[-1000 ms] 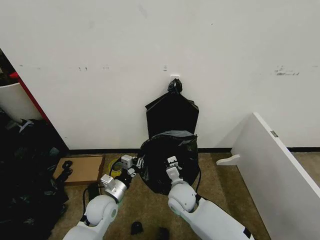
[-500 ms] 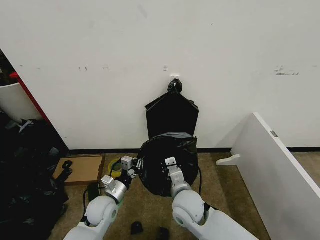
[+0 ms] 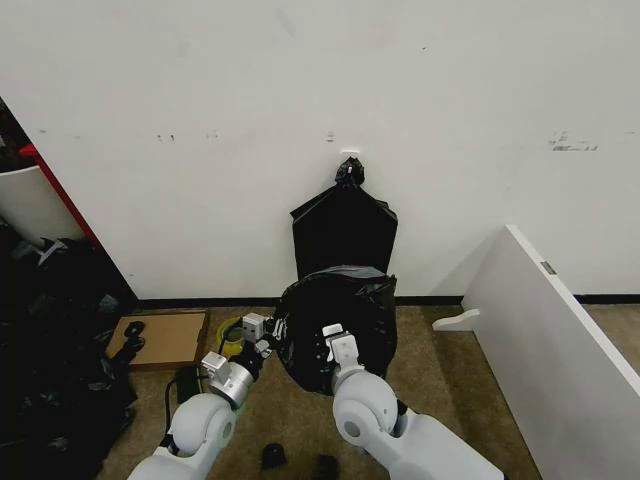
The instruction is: Place the garbage bag over the trash bin.
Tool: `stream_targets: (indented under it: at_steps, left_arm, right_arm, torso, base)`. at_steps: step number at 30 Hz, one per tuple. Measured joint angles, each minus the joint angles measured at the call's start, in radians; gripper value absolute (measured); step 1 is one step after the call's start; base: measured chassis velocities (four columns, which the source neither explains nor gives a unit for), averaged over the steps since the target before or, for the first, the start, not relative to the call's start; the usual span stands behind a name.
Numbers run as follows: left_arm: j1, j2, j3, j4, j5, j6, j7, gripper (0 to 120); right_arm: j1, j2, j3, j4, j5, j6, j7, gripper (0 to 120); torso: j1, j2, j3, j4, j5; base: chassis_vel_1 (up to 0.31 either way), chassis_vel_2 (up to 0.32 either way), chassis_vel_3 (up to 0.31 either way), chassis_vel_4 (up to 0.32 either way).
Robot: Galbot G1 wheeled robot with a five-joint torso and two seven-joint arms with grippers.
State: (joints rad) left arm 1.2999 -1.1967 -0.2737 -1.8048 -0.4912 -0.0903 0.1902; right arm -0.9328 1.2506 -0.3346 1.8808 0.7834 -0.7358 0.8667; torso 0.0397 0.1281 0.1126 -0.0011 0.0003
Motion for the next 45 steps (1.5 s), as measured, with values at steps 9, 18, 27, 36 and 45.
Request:
stream_targets:
  at_steps: [9, 18, 27, 36, 45]
  left_arm:
    - [0.005, -0.002, 0.001, -0.018, -0.001, 0.0, 0.0, 0]
    - [0.003, 0.003, 0.002, -0.029, -0.01, 0.0, 0.0, 0]
    - [-0.01, 0.005, -0.003, -0.001, -0.021, 0.0, -0.021, 0]
    - [-0.031, 0.019, -0.005, 0.029, -0.032, 0.0, -0.025, 0]
    - [-0.024, 0.054, -0.016, 0.031, -0.013, -0.039, 0.002, 0]
  right_arm:
    - [0.066, 0.054, 0.012, -0.13, -0.043, 0.002, -0.012, 0]
    - [0.09, 0.074, 0.032, -0.2, -0.169, 0.024, -0.053, 0]
    - [0.007, -0.019, 0.053, -0.123, -0.428, 0.352, -0.253, 0]
    - [-0.223, -0.133, 0.105, 0.049, -0.631, 0.653, -0.463, 32]
    - [-0.378, -0.229, 0.187, 0.264, -0.618, 0.819, -0.567, 65]
  torso:
    - [0.0, 0.0, 0.0, 0.0, 0.0]
    - [0.0, 0.0, 0.0, -0.0001, 0.0]
    - [0.0, 0.0, 0.0, -0.0001, 0.0]
    - [0.0, 0.0, 0.0, -0.0001, 0.0001]
    - [0.0, 0.0, 0.0, -0.0003, 0.0]
  base:
    - [0.0, 0.0, 0.0, 0.0]
    - [0.0, 0.0, 0.0, 0.0]
    - [0.0, 0.0, 0.0, 0.0]
    - [0.0, 0.0, 0.0, 0.0]
    - [0.0, 0.0, 0.0, 0.0]
